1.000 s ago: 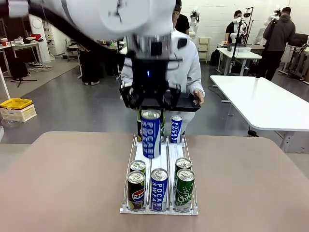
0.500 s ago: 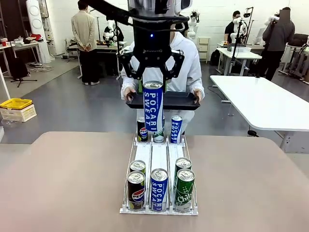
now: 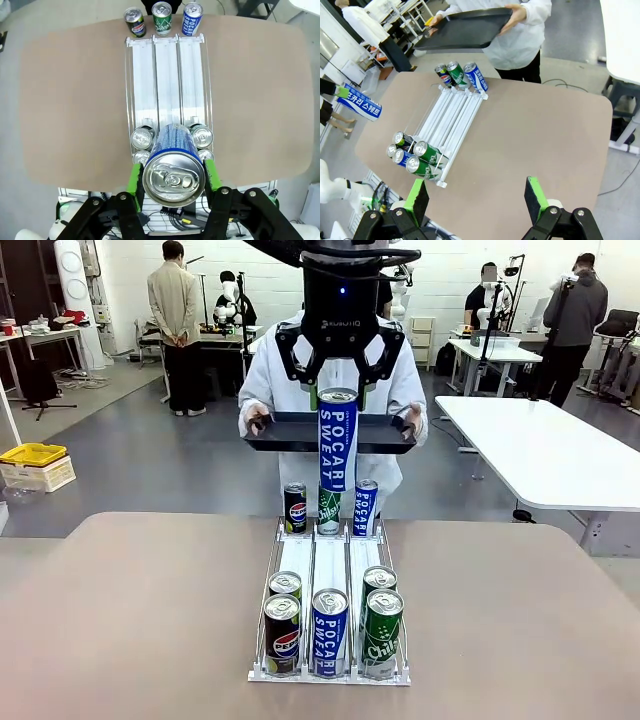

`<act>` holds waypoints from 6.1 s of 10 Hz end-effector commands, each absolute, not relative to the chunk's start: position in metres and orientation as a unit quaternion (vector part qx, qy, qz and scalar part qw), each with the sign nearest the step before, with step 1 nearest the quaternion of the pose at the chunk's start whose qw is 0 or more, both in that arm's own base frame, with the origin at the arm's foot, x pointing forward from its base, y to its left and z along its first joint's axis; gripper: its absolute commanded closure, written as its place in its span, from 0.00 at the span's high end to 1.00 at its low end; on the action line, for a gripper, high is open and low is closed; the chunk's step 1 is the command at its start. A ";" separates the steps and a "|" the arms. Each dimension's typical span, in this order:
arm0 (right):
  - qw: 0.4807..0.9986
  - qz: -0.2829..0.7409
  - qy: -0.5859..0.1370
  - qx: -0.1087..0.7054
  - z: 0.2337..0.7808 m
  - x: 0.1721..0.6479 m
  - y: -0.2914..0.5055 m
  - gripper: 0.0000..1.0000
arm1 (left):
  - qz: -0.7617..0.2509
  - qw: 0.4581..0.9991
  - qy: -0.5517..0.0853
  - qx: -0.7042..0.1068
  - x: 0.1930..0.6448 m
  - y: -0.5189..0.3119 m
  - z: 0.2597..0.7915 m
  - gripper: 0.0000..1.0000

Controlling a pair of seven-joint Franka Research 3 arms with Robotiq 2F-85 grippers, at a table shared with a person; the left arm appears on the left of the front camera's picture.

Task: Retrieve and hand over the desired beverage to the person.
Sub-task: Pick up a can of the same type that the person held from the Automatic Can Dispenser, then place the picked can on the Handle tray extended by the person.

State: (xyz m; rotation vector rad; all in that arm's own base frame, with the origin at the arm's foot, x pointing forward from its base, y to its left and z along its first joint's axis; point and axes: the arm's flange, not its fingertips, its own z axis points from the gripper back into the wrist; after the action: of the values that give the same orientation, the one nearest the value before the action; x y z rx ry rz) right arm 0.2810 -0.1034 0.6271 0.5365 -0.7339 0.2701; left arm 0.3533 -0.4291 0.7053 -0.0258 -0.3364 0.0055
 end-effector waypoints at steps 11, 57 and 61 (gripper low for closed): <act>0.883 0.140 -0.357 0.270 0.626 0.282 -0.103 1.00 | 0.005 0.986 -0.167 -0.011 0.354 -0.429 0.704 0.10; 0.883 0.140 -0.357 0.270 0.626 0.282 -0.103 1.00 | 0.052 0.997 -0.053 0.011 0.563 -0.342 0.638 1.00; 0.883 0.140 -0.357 0.270 0.626 0.282 -0.103 1.00 | -0.028 0.999 -0.040 0.001 0.481 -0.334 0.668 1.00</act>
State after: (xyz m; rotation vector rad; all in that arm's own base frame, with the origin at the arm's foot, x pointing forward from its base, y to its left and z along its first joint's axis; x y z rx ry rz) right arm 0.2809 -0.1036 0.6270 0.5359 -0.7333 0.2693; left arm 0.5087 -0.3502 0.6701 -0.0100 -0.0773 0.0039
